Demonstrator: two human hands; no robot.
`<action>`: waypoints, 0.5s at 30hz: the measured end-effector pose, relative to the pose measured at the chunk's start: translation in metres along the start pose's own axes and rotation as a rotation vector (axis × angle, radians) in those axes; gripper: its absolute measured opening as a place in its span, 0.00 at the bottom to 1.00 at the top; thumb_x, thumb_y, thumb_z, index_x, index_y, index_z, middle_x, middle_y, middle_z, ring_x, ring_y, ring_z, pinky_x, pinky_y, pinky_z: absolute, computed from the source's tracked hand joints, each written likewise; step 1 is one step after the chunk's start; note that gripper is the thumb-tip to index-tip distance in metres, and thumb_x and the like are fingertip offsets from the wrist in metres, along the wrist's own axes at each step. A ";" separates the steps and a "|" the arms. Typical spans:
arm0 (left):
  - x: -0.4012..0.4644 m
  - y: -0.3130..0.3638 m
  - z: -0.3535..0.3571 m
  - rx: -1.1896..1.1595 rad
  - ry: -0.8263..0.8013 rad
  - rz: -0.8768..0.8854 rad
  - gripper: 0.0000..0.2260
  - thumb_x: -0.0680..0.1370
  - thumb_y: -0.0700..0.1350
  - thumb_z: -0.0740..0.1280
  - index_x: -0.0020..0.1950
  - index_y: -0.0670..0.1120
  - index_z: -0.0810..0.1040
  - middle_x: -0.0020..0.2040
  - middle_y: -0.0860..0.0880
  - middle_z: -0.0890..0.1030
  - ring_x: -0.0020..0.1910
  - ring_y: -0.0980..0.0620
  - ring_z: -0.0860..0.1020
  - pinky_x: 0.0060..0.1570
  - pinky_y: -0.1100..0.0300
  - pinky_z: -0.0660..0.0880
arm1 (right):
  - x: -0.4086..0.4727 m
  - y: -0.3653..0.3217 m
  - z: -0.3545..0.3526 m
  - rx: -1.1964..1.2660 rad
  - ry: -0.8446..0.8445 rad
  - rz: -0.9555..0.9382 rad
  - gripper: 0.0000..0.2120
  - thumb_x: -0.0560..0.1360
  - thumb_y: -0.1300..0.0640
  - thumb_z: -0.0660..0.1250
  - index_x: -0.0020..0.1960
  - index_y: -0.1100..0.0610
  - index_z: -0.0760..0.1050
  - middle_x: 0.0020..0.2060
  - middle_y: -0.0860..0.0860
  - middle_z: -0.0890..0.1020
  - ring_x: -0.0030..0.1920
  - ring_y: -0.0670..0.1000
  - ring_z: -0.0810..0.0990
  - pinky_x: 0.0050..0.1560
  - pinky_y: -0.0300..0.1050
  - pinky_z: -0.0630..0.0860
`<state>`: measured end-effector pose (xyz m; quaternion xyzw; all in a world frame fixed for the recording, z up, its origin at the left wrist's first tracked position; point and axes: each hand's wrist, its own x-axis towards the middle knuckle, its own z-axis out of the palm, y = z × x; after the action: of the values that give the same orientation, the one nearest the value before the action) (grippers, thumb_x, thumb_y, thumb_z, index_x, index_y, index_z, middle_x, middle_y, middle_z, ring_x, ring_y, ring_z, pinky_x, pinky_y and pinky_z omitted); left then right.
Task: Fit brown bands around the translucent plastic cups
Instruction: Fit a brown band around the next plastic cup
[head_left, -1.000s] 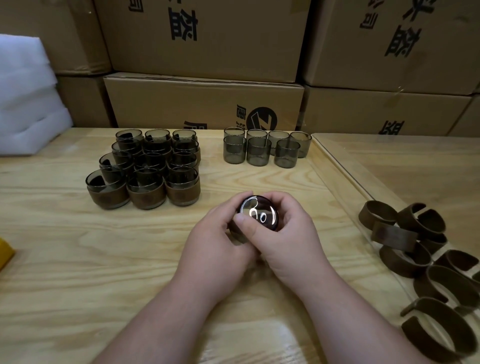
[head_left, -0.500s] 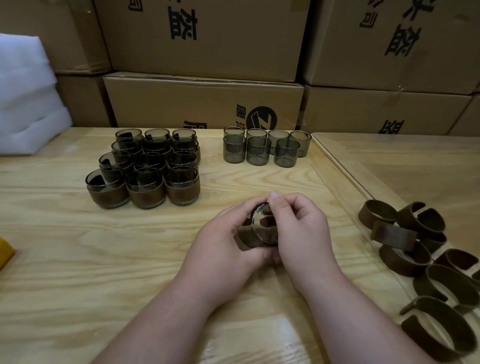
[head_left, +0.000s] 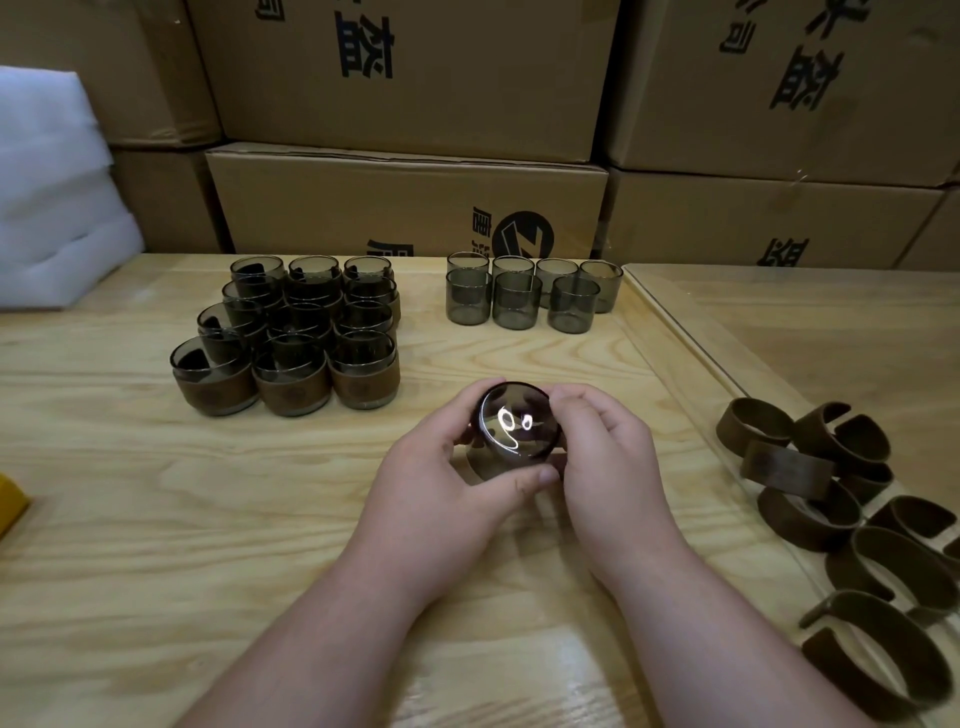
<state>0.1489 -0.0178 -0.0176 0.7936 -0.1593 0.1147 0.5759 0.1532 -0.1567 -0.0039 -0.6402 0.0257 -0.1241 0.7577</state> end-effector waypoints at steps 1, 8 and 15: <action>0.000 0.000 0.000 -0.007 0.004 -0.005 0.25 0.67 0.53 0.80 0.62 0.66 0.79 0.55 0.63 0.84 0.56 0.60 0.82 0.58 0.54 0.77 | 0.000 0.000 0.000 0.005 -0.019 0.004 0.11 0.81 0.64 0.61 0.48 0.63 0.83 0.39 0.54 0.86 0.40 0.47 0.84 0.37 0.38 0.78; 0.001 0.001 -0.001 -0.025 0.036 -0.039 0.23 0.67 0.59 0.77 0.61 0.67 0.79 0.54 0.62 0.85 0.54 0.57 0.83 0.58 0.48 0.80 | 0.000 0.007 -0.001 -0.014 -0.189 -0.065 0.15 0.73 0.57 0.62 0.53 0.56 0.84 0.49 0.54 0.88 0.52 0.52 0.86 0.50 0.44 0.82; 0.002 -0.001 -0.002 -0.081 0.042 -0.077 0.20 0.73 0.46 0.78 0.61 0.62 0.81 0.53 0.58 0.86 0.52 0.55 0.84 0.55 0.52 0.81 | -0.002 0.009 0.001 -0.179 -0.224 -0.151 0.16 0.73 0.53 0.67 0.59 0.51 0.82 0.53 0.47 0.87 0.57 0.48 0.84 0.57 0.44 0.80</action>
<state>0.1510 -0.0154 -0.0171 0.7725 -0.1210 0.1026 0.6148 0.1530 -0.1545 -0.0127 -0.7150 -0.0961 -0.1056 0.6844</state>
